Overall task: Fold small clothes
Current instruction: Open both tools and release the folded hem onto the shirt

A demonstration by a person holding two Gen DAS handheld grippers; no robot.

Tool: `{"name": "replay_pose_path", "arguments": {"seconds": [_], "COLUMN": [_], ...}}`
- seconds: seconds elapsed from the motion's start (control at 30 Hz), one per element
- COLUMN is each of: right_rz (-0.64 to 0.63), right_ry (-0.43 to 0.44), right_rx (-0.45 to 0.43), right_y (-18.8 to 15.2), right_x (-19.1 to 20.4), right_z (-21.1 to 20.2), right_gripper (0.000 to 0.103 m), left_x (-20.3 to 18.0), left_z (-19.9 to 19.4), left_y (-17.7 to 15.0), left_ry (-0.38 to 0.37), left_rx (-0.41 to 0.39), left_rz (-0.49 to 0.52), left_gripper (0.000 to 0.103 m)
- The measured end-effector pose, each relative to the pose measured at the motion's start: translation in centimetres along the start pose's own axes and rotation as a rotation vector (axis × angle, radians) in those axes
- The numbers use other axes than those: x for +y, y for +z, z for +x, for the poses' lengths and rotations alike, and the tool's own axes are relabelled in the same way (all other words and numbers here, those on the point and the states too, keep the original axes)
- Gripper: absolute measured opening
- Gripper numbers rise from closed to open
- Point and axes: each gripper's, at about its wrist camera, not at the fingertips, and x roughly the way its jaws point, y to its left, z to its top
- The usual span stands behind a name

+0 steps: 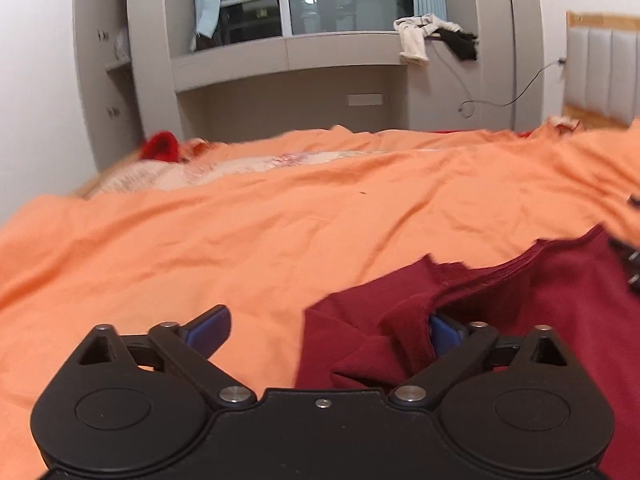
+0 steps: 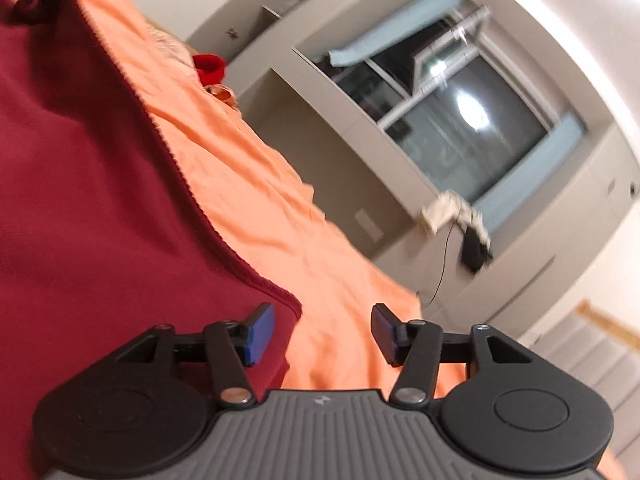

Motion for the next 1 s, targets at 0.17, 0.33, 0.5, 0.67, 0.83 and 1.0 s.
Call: {"name": "replay_pose_path", "arguments": {"seconds": [0.17, 0.33, 0.5, 0.67, 0.83, 1.0], "right_rz": [0.152, 0.451, 0.562, 0.548, 0.565, 0.562], "right_ry": [0.096, 0.302, 0.364, 0.349, 0.285, 0.236], "right_rx": [0.023, 0.06, 0.087, 0.047, 0.001, -0.004], "right_y": [0.2, -0.2, -1.3, -0.9, 0.3, 0.9], "right_x": [-3.1, -7.9, -10.0, -10.5, -10.4, -10.1], "right_z": [-0.3, 0.6, 1.3, 0.8, 0.2, 0.5], "right_gripper": [0.07, 0.077, 0.036, 0.005, 0.003, 0.003], "left_x": [0.9, 0.4, -1.1, -1.2, 0.1, 2.2], "left_z": [-0.8, -0.9, 0.6, 1.6, 0.8, 0.0], "left_y": [-0.2, -0.6, -1.6, -1.8, -1.5, -1.1], "left_ry": [-0.168, -0.184, -0.107, -0.084, -0.058, -0.03], "left_rx": [-0.005, -0.023, 0.034, 0.065, 0.004, -0.048], "left_rz": [-0.067, -0.067, -0.028, -0.057, -0.177, -0.299], "left_gripper": [0.102, 0.102, 0.09, 0.032, 0.004, 0.004]}}
